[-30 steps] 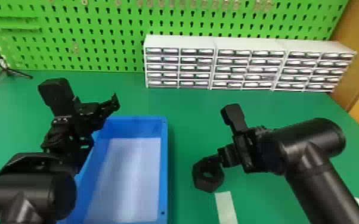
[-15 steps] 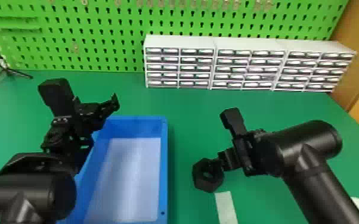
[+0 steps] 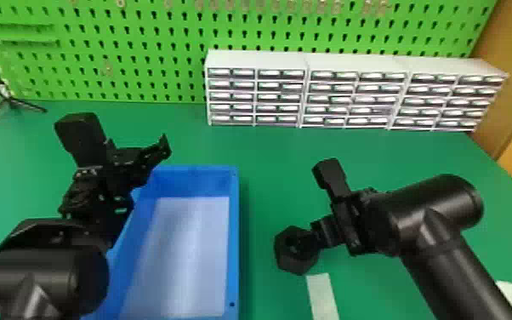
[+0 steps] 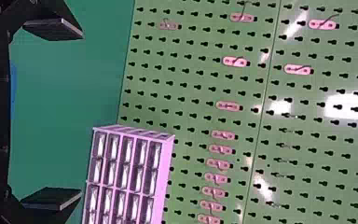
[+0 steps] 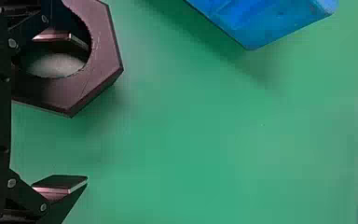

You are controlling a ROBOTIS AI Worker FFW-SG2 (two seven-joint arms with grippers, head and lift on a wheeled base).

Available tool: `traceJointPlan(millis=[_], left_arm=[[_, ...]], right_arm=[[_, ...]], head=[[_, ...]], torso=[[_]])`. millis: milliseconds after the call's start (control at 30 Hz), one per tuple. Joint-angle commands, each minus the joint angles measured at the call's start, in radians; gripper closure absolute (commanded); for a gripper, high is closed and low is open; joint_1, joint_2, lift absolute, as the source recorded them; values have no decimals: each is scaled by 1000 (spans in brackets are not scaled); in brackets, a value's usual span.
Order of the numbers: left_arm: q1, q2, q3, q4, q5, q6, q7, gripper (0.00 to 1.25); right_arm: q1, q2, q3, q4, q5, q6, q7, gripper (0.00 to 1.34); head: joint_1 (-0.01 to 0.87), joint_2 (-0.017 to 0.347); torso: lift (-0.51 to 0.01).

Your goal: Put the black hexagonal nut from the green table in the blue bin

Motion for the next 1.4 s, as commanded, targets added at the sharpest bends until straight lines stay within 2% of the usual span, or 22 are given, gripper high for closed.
traceJointPlan(millis=[0,967,1067,1133,1200,1367], left_arm=[[0,0,0,2,1,0,0,98],[2,0,-2,5,4,0,-3,98],[2,0,0,5,7,0,-3,98],[2,0,0,5,7,0,-5,98],[2,0,0,3,7,0,-5,98],[0,0,-2,5,7,0,-5,98]], right_arm=[[0,0,3,4,6,0,3,282],[8,3,14,21,58,3,11,294],[8,3,17,21,58,5,11,417],[7,3,20,21,63,6,12,630],[2,3,25,21,66,6,12,759],[-4,3,43,21,78,8,12,846]], head=[[692,8],[692,8],[692,8],[692,8],[692,8],[692,8]], torso=[[-97],[-97],[-97],[-97],[-97],[-97]])
